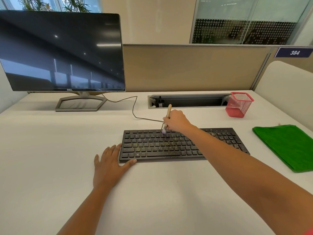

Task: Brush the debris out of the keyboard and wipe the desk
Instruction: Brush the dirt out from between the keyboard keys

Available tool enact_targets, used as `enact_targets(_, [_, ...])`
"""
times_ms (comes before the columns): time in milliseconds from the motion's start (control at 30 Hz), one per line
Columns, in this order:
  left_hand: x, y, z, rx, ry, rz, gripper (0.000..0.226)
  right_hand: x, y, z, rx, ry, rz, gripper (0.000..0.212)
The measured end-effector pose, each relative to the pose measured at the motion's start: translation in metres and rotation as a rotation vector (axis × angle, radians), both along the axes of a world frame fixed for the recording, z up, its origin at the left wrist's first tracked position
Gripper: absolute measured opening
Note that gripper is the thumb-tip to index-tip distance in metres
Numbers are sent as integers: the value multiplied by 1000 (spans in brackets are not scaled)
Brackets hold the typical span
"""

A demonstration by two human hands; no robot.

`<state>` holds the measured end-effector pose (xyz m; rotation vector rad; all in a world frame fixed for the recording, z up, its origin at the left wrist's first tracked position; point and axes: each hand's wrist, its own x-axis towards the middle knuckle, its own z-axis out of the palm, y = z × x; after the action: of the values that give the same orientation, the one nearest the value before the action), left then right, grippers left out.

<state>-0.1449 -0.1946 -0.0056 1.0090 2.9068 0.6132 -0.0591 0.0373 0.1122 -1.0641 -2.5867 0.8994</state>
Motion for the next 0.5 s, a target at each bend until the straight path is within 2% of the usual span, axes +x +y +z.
enact_targets(167, [1, 0, 0, 3, 10, -4, 107, 3, -2, 2, -30, -147, 44, 23])
enact_targets(367, [1, 0, 0, 17, 10, -3, 107, 1, 5, 1, -21, 32, -35, 31])
enact_targets(500, [1, 0, 1, 20, 21, -4, 106, 4, 3, -2, -97, -48, 58, 28])
